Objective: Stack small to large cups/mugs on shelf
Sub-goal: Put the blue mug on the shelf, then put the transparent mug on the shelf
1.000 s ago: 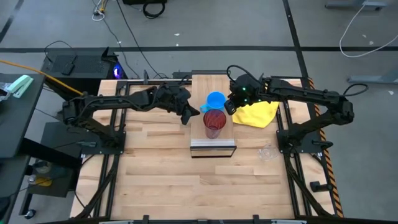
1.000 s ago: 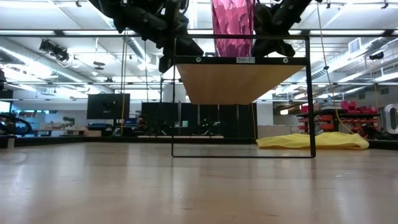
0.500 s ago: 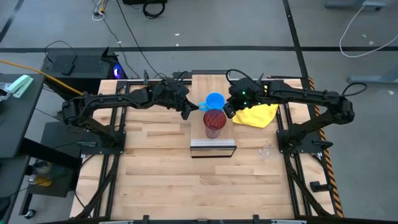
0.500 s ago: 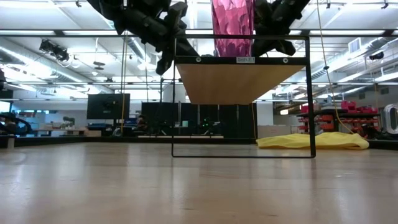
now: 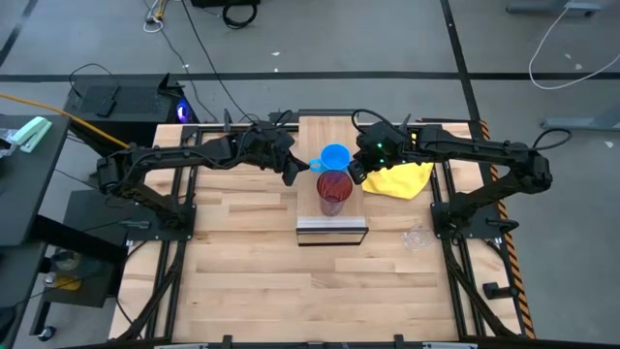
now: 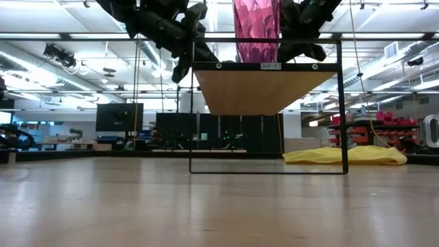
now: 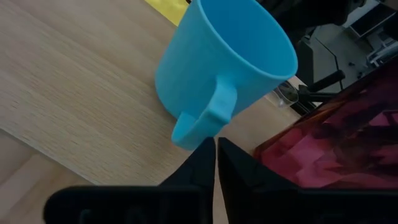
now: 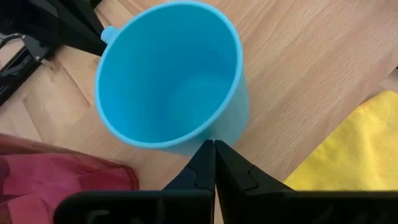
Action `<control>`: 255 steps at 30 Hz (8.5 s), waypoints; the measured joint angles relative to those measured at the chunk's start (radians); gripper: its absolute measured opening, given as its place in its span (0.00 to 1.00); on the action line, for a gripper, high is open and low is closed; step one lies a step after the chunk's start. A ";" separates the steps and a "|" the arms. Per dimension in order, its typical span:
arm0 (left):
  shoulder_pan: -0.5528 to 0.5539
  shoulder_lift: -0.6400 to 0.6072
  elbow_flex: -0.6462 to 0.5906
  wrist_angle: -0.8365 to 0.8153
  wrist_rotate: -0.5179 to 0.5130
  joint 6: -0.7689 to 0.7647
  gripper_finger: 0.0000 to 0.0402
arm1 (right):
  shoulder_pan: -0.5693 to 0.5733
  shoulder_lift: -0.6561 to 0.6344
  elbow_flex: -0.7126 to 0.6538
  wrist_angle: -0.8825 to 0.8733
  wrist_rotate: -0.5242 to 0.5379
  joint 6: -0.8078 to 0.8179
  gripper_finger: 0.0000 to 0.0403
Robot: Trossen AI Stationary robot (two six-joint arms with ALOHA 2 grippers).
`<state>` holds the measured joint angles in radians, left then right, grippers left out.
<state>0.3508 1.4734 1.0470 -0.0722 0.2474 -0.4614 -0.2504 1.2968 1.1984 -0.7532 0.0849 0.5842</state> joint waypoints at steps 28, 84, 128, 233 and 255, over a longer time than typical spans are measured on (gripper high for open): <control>0.085 -0.001 0.000 -0.169 -0.007 0.001 0.10 | 0.000 -0.098 0.000 -0.126 0.088 0.087 0.02; -0.366 -0.136 0.000 -0.667 -0.431 -0.368 0.08 | 0.933 -0.351 -0.257 -0.723 -0.022 1.394 0.02; -0.365 -0.136 0.000 -0.664 -0.438 -0.233 0.03 | 0.985 -0.063 -0.342 -0.536 0.057 1.709 0.12; -0.314 -0.136 0.000 -0.665 -0.437 -0.223 0.09 | 1.078 0.059 -0.341 -0.448 0.078 1.641 0.02; -0.314 -0.136 0.000 -0.658 -0.437 -0.265 0.11 | 1.025 0.121 -0.460 0.031 0.180 1.428 0.01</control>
<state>0.0364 1.3376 1.0470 -0.7297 -0.1892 -0.7263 0.7745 1.4181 0.7387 -0.7224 0.2653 2.0122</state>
